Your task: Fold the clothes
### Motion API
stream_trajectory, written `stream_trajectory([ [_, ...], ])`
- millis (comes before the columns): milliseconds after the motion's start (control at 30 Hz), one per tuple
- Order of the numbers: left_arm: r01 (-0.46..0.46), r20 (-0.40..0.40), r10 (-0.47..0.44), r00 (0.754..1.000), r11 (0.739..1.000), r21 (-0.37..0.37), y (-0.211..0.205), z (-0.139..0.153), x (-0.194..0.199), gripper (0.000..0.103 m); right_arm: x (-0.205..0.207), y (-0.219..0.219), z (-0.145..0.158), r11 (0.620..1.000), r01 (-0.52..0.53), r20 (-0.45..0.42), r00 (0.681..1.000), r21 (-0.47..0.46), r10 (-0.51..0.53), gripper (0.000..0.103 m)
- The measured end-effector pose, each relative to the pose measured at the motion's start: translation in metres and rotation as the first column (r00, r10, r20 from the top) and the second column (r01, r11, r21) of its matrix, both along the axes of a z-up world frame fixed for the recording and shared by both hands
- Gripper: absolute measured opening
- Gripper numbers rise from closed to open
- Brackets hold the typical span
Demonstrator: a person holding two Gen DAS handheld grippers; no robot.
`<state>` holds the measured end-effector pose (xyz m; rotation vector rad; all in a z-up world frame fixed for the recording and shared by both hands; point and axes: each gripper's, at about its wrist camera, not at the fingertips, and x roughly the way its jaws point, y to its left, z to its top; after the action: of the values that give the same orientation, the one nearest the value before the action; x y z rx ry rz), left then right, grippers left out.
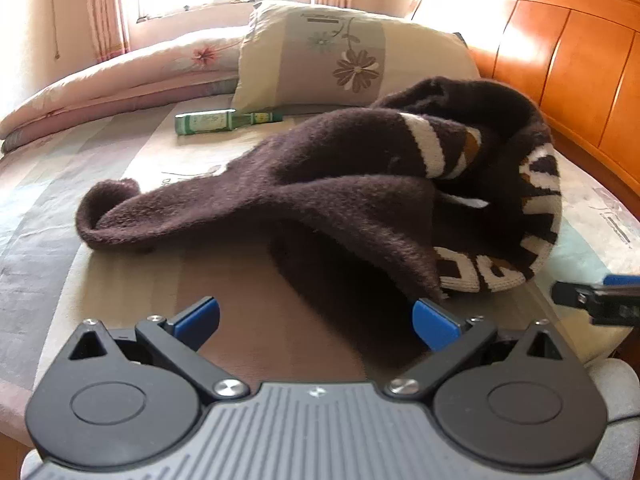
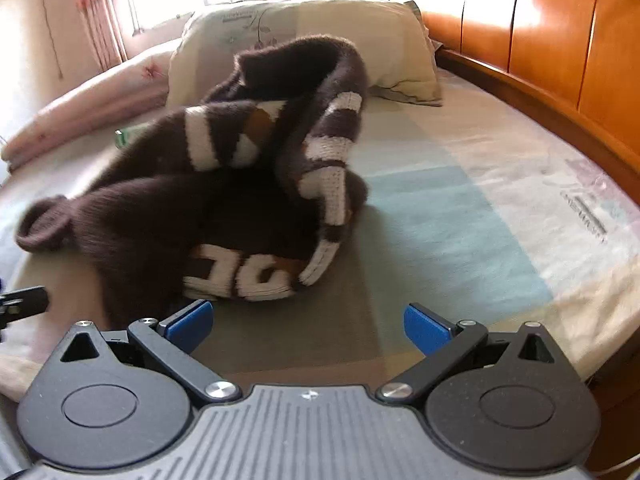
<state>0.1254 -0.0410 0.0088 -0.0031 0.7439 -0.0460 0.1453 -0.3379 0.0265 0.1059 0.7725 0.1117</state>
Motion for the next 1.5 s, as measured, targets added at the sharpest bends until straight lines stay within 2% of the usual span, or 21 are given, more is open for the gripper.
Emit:
stream_trajectory([
  [133, 0.017, -0.011, -0.017, 1.000, 1.000, -0.002, -0.003, -0.006, 0.003, 0.102, 0.027, -0.011, -0.007, 0.999, 0.028, 0.008, 1.000, 0.024, -0.029, 0.103],
  [267, 0.035, -0.023, -0.035, 0.999, 0.999, -0.005, -0.006, -0.012, 0.005, 0.102, 0.064, -0.018, -0.023, 0.997, 0.072, -0.051, 0.996, 0.014, -0.071, 0.103],
  [367, 0.029, -0.028, -0.029, 0.999, 1.000, -0.005, -0.005, -0.016, 0.011, 0.102, 0.083, -0.019, -0.039, 0.993, 0.095, -0.107, 0.989, -0.070, -0.102, 0.103],
  [467, 0.016, -0.033, -0.016, 0.999, 1.000, -0.004, -0.003, -0.020, 0.018, 0.102, 0.089, -0.034, -0.045, 0.983, 0.129, -0.109, 0.984, -0.130, -0.144, 0.103],
  [533, 0.008, -0.036, -0.008, 0.999, 1.000, -0.004, -0.001, -0.023, 0.023, 0.102, 0.094, -0.053, -0.042, 0.970, 0.171, -0.086, 0.978, -0.172, -0.188, 0.103],
  [667, 0.005, -0.040, -0.006, 0.999, 1.000, -0.024, -0.001, -0.027, 0.030, 0.102, 0.115, -0.096, -0.028, 0.914, 0.295, 0.016, 0.953, -0.279, -0.303, 0.103],
  [767, 0.017, -0.058, -0.018, 0.998, 1.000, -0.014, -0.003, -0.032, 0.032, 0.102, 0.143, -0.130, -0.016, 0.888, 0.342, 0.051, 0.938, -0.307, -0.344, 0.103],
  [867, 0.023, -0.072, -0.023, 0.997, 1.000, -0.005, -0.004, -0.036, 0.034, 0.102, 0.178, -0.151, -0.013, 0.885, 0.308, 0.022, 0.947, -0.350, -0.321, 0.103],
  [933, 0.022, -0.075, -0.022, 0.997, 1.000, -0.001, -0.005, -0.036, 0.036, 0.102, 0.193, -0.158, -0.014, 0.887, 0.278, -0.030, 0.950, -0.368, -0.310, 0.103],
  [1067, 0.033, -0.071, -0.033, 0.997, 0.999, 0.004, -0.006, -0.035, 0.037, 0.102, 0.185, -0.150, -0.006, 0.920, 0.198, -0.083, 0.968, -0.339, -0.239, 0.103],
  [1200, 0.041, -0.075, -0.040, 0.996, 0.999, 0.004, -0.008, -0.036, 0.041, 0.102, 0.146, -0.127, 0.012, 0.976, 0.074, -0.115, 0.988, -0.207, -0.099, 0.103],
  [1267, 0.042, -0.071, -0.041, 0.997, 0.999, 0.017, -0.011, -0.037, 0.040, 0.102, 0.122, -0.110, 0.022, 0.988, -0.028, -0.129, 0.992, -0.152, 0.008, 0.103],
  [1367, 0.030, -0.061, -0.026, 0.998, 0.997, 0.070, -0.012, -0.039, 0.040, 0.102, 0.092, -0.072, 0.034, 0.969, -0.222, -0.119, 0.971, -0.109, 0.209, 0.103],
  [1500, 0.004, -0.057, 0.000, 0.998, 0.998, 0.059, -0.002, -0.036, 0.037, 0.102, 0.085, -0.020, 0.036, 0.919, -0.394, -0.114, 0.914, -0.025, 0.389, 0.103],
])
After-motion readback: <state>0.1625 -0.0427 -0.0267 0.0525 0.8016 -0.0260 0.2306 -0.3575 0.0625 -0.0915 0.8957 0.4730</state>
